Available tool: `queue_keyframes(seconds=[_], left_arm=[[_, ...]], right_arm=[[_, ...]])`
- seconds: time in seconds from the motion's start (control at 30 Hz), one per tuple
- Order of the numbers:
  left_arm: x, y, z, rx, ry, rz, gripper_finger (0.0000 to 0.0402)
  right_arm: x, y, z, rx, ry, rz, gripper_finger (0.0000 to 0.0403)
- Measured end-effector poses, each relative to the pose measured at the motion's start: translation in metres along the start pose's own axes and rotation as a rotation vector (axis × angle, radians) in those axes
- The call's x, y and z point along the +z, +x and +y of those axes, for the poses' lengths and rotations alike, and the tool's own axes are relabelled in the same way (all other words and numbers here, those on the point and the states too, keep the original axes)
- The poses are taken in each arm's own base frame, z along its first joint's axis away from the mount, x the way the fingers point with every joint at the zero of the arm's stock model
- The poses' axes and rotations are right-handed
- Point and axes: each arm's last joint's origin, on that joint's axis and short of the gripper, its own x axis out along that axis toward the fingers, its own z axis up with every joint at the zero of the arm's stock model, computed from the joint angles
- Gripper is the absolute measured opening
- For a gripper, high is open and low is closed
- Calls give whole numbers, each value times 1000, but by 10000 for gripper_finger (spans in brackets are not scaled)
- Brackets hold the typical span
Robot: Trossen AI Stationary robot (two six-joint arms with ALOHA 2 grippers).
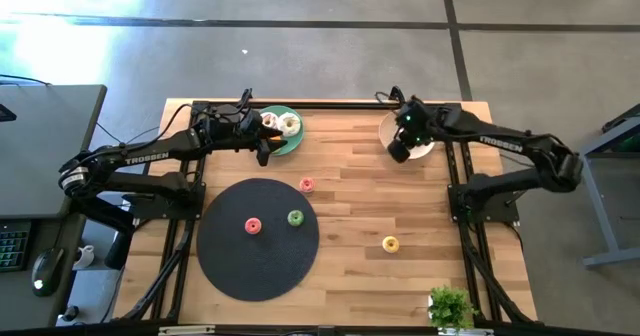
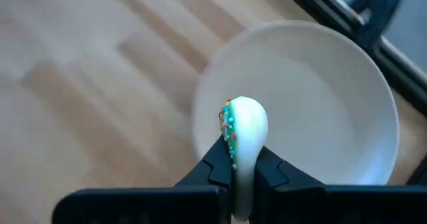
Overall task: Pick & Place donuts
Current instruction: Put the right small green donut on the white plate
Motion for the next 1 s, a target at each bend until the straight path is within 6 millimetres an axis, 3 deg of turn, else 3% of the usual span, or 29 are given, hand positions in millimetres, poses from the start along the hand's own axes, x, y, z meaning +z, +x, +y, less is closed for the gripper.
queue_keyframes(seconds=[0.27,0.53,0.73,1.0], left_arm=[[0,0,0,1,3,-1,207],[0,0,0,1,3,1,207],[0,0,0,1,2,3,207],[0,0,0,-4,2,5,207]], right_arm=[[-12,44,-23,-108,197,-129,14],[-42,77,-28,-133,342,-56,16],[-45,84,-28,-117,361,-159,32],[-42,84,-27,-93,337,-187,94]])
